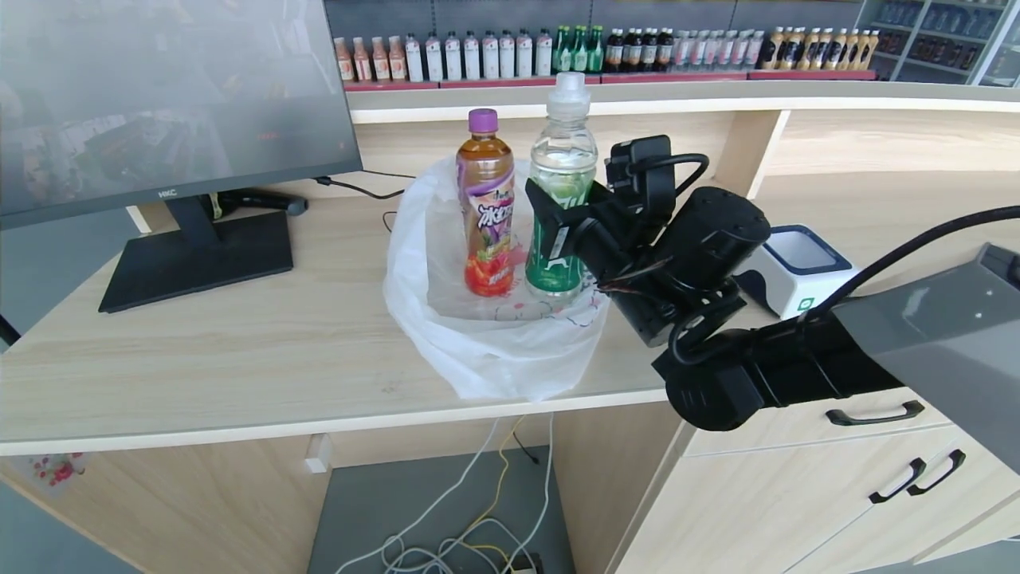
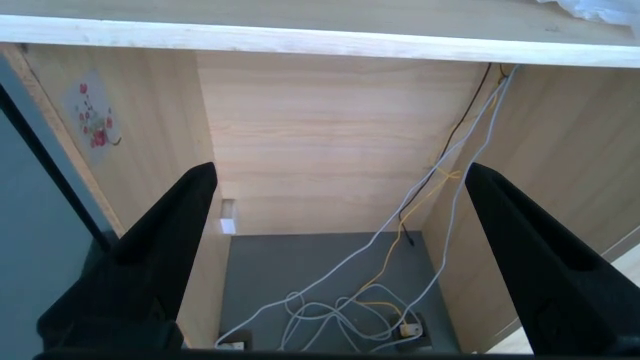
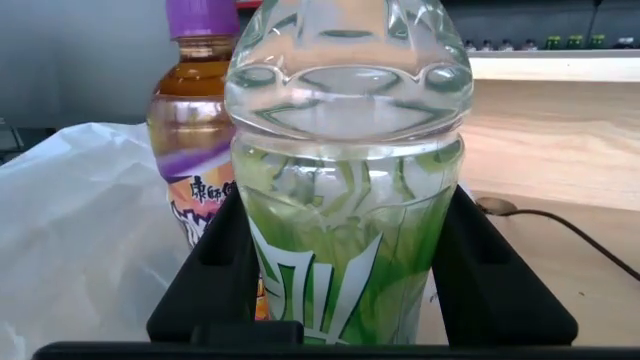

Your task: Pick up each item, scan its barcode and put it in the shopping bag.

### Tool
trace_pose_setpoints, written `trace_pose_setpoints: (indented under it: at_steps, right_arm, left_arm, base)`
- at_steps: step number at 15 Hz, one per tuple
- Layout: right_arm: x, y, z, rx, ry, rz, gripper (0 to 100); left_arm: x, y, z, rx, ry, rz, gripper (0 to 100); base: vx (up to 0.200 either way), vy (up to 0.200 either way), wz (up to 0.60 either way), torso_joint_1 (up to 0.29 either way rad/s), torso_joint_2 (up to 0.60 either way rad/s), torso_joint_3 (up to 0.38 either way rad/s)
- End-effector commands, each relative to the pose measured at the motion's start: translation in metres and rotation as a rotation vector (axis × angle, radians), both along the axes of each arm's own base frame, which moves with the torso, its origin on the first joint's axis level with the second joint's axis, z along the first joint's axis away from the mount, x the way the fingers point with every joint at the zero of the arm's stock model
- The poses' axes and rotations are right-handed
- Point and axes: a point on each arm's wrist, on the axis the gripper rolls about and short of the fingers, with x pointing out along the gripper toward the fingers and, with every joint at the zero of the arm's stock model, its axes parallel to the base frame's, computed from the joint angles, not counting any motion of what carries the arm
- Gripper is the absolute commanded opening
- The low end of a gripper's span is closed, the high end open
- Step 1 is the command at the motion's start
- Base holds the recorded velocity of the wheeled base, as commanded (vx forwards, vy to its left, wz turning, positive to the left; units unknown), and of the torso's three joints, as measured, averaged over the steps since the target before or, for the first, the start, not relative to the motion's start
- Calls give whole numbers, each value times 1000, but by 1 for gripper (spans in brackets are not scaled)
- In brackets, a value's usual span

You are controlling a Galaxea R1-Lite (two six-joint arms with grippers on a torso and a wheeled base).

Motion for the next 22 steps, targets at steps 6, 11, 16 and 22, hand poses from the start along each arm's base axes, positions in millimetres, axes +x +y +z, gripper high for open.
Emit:
trace_pose_setpoints:
  at_steps: [6, 11, 16, 22]
  right_arm:
    - [9, 5, -20, 1, -2, -2, 0]
    - [10, 5, -24, -8, 9, -5, 0]
    - [11, 6, -29, -17, 16, -5, 0]
    - [5, 4, -45, -45, 53, -2, 0]
  left_arm:
    - [0, 0, 0, -1, 0, 0, 100]
    - [0, 0, 0, 1, -1, 0, 100]
    - [0, 0, 0, 1, 0, 0, 100]
    - [0, 0, 0, 1, 0, 2, 100]
  base:
    - [0, 0, 0, 0, 0, 0]
    - [0, 0, 0, 0, 0, 0]
    - [0, 0, 0, 0, 0, 0]
    - [0, 0, 0, 0, 0, 0]
